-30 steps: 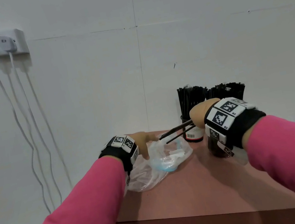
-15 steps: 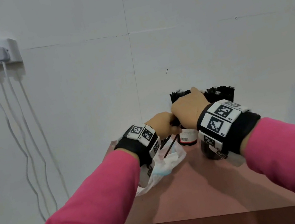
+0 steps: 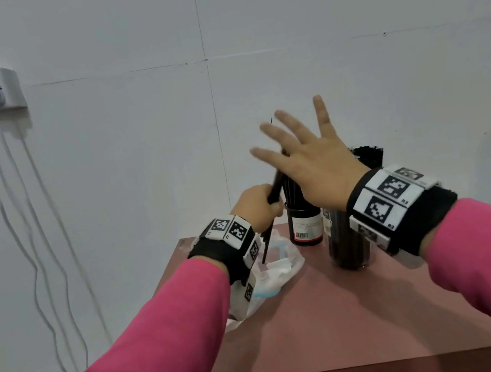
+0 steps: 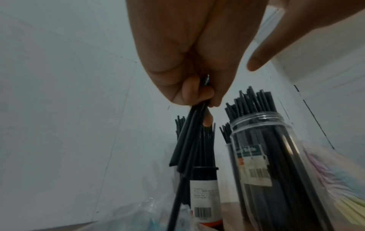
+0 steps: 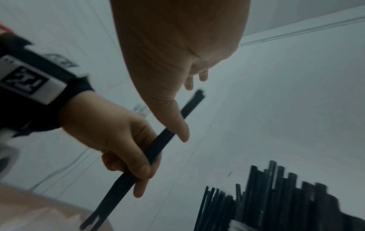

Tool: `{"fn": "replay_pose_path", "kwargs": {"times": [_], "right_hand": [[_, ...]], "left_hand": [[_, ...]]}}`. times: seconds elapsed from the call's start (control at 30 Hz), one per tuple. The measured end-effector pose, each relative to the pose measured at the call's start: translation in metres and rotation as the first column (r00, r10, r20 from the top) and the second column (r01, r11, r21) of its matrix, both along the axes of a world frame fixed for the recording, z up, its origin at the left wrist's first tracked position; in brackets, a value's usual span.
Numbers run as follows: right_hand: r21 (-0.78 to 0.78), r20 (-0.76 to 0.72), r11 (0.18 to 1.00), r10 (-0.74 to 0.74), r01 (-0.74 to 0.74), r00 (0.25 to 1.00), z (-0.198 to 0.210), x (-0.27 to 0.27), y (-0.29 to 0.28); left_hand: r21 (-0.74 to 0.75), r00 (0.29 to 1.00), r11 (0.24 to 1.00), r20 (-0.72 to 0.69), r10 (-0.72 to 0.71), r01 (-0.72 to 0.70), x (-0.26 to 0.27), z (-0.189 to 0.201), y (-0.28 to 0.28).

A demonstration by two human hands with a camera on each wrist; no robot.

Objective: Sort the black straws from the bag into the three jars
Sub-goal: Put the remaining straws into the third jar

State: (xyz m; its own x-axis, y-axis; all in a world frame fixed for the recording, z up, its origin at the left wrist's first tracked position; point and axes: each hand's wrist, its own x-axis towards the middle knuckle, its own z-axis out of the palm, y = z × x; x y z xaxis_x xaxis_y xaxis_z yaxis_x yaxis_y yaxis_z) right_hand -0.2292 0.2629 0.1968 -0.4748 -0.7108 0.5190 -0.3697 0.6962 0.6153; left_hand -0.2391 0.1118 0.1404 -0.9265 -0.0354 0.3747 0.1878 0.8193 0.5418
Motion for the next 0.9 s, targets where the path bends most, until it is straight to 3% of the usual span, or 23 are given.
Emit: {"fn": "replay_pose_path", "kwargs": {"times": [0.07,0.17,0.23,0.33,0.4,0.47,0.57,0.73,0.9], "right_hand": [[-0.220,0.129,0.975,0.040,-0.011,0.991,0.004,-0.006,0.011],[-0.601,0.327,0.797,0.180,0.057,0.928,0.002,-0.024,0.034],[-0.705,0.358,0.692,0.157,0.156,0.920,-0.005,-0.044,0.049],[-0.675,0.555,0.646,0.126,0.357,0.822,-0.019,-0.072,0.067],[-0.704,0.632,0.608,0.299,0.367,0.715,-0.029,-0.086,0.073],[-0.774,0.597,0.531,0.430,0.346,0.677,-0.039,-0.094,0.075],[-0.818,0.547,0.475,0.470,0.324,0.692,-0.047,-0.099,0.075],[-0.801,0.554,0.509,0.425,0.317,0.716,-0.048,-0.097,0.075],[-0.814,0.515,0.510,0.411,0.278,0.753,-0.048,-0.090,0.073]], "left_hand": [[0.111,0.998,0.993,-0.048,0.049,-0.043,-0.001,0.003,-0.010],[0.221,0.995,0.972,-0.028,0.092,-0.083,-0.002,-0.001,-0.024],[0.211,0.992,0.972,0.092,0.090,-0.107,-0.002,-0.013,-0.028],[0.238,0.962,0.963,0.266,0.060,-0.126,-0.004,-0.033,-0.029],[0.266,0.953,0.956,0.301,0.037,-0.121,-0.006,-0.041,-0.029],[0.279,0.940,0.958,0.341,-0.029,-0.071,-0.007,-0.048,-0.025],[0.313,0.918,0.948,0.360,-0.167,0.050,0.000,-0.054,-0.012],[0.469,0.824,0.859,0.391,-0.410,0.205,0.008,-0.054,0.009],[0.417,0.825,0.876,0.387,-0.412,0.242,0.009,-0.053,0.022]]}}
